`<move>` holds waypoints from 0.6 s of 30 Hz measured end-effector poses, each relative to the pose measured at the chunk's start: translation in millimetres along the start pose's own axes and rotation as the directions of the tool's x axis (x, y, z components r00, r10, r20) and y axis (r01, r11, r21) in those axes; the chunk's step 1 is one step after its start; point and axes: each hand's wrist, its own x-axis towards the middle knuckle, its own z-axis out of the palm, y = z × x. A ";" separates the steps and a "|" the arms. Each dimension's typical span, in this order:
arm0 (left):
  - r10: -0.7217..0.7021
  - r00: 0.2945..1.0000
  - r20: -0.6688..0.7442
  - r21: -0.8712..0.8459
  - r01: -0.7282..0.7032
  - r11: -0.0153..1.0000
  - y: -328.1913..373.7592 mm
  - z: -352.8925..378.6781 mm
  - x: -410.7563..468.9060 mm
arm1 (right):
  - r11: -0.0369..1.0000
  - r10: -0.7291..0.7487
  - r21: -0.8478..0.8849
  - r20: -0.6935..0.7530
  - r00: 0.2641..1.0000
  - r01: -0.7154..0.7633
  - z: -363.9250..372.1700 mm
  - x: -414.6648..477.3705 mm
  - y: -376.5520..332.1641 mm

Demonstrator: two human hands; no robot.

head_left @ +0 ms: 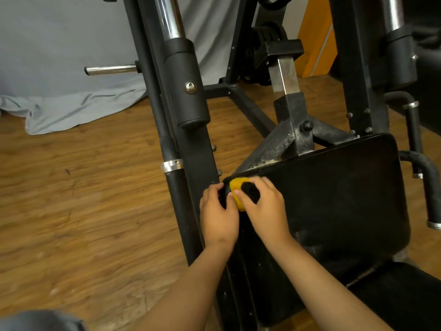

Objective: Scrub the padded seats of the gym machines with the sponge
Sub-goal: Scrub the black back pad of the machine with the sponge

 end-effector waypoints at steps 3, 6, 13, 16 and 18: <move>0.009 1.000 0.028 0.024 -0.010 1.000 -3.5 -3.4 -22.6 | 0.998 0.043 0.044 -0.018 0.999 -0.042 4.1 -30.7 5.8; -0.105 0.992 -0.071 -0.093 0.099 0.991 -11.5 -0.5 -43.2 | 0.996 0.079 0.037 -0.008 0.997 -0.078 4.9 -43.2 9.2; -0.227 0.970 -0.087 -0.252 0.199 0.947 -13.4 0.9 -42.8 | 0.990 0.122 0.073 -0.045 0.992 -0.118 7.0 18.5 -22.7; -0.234 0.969 -0.084 -0.263 0.205 0.943 -12.8 0.6 -43.4 | 0.999 0.037 0.004 -0.009 0.999 -0.036 5.1 27.8 -28.6; -0.213 0.973 -0.093 -0.264 0.182 0.947 -13.5 -0.2 -43.6 | 0.999 -0.021 -0.026 0.032 0.999 0.022 3.9 10.4 -21.6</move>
